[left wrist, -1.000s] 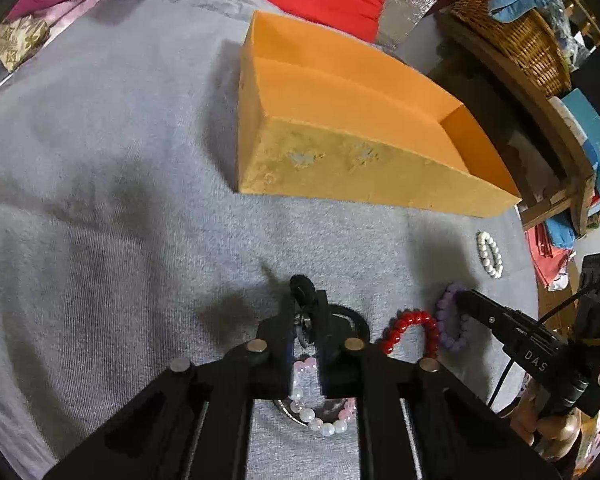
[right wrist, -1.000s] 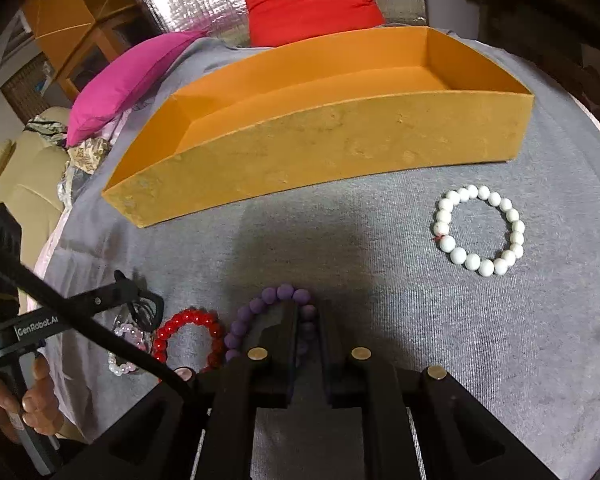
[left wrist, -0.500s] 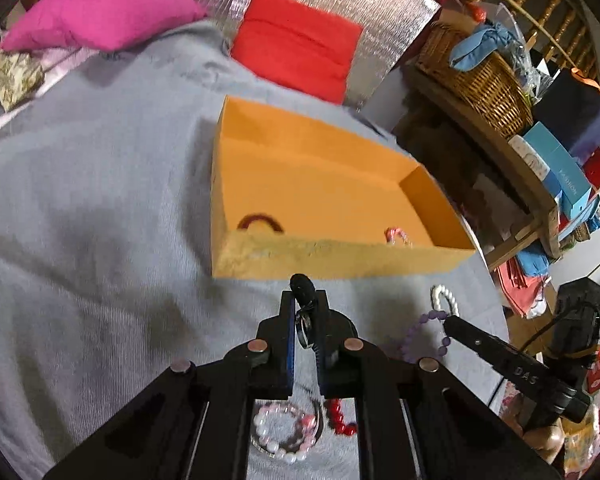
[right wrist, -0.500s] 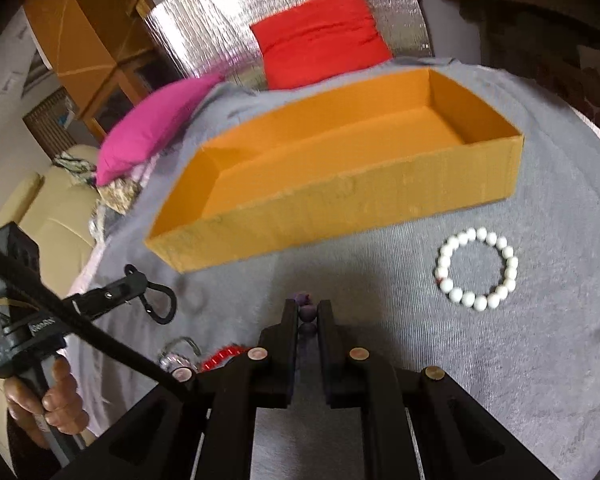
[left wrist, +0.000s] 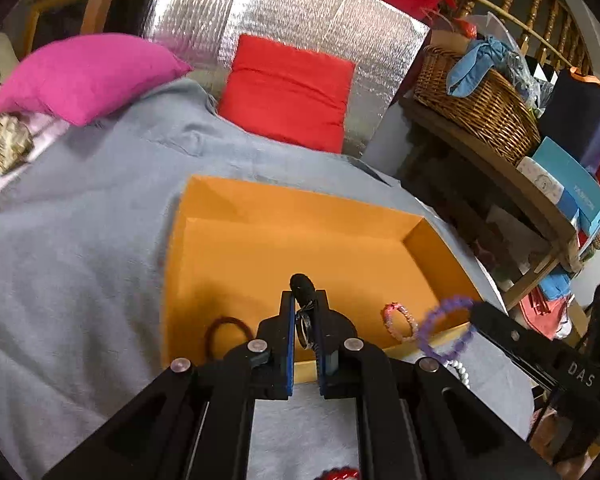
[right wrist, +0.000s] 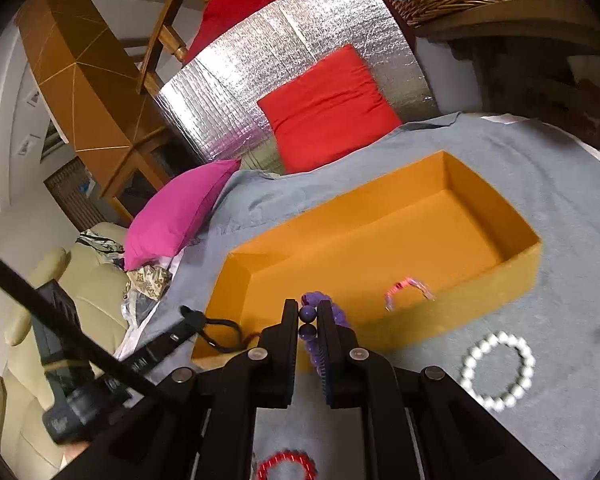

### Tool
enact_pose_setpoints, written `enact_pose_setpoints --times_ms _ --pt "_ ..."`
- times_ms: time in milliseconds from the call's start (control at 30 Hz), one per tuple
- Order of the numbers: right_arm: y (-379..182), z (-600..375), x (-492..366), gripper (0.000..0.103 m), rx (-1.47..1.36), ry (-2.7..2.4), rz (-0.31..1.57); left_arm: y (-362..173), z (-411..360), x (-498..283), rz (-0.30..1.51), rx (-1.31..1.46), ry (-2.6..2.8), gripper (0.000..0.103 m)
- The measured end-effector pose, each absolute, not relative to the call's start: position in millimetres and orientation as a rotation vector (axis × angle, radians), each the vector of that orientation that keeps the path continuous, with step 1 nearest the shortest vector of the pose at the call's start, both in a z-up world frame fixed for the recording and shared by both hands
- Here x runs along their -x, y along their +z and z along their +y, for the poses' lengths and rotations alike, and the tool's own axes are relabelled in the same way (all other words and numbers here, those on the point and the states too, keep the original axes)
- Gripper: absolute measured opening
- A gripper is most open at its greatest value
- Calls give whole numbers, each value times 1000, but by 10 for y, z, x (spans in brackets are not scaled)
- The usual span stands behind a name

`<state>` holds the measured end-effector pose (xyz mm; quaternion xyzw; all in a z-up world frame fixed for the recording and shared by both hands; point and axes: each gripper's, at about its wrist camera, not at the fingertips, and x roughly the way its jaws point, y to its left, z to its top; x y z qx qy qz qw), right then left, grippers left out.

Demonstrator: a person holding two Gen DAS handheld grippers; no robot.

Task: Organize jewelry
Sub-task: 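Carry the black hair tie and purple bracelet into the orange box and release both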

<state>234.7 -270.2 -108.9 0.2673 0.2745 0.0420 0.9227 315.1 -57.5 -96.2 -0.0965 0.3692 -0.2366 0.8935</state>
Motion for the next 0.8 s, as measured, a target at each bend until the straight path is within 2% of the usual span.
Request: enact_pose_setpoints --times_ms 167,400,467,533,567,600,633,667,800 --pt "-1139 -2702 -2680 11 -547 90 557 -1047 -749 -3244 773 137 -465 9" --pt "-1472 -2741 -3155 11 -574 79 666 -1163 -856 -3323 814 76 -452 9" --pt "-1527 -2775 -3188 11 -588 66 681 -1153 -878 -3310 812 57 -448 15" --pt "-1518 -2801 -3176 13 -598 63 680 -1135 -895 -3288 805 33 -439 29" --pt "-1514 -2818 -3166 23 -605 62 683 -1120 -904 -3253 793 9 -421 36" --pt "-1508 -2848 -3136 36 -619 53 678 -1106 -908 -3222 781 -12 -407 49" --pt "-1499 -2862 -3109 40 -627 44 670 -1085 -915 -3174 760 -41 -388 57" --pt "-1481 -2882 -3072 44 -632 41 664 -1061 -917 -3124 738 -71 -369 58" --pt "-1351 -2914 -2884 44 -618 47 643 -966 -878 -2957 689 -153 -309 63"
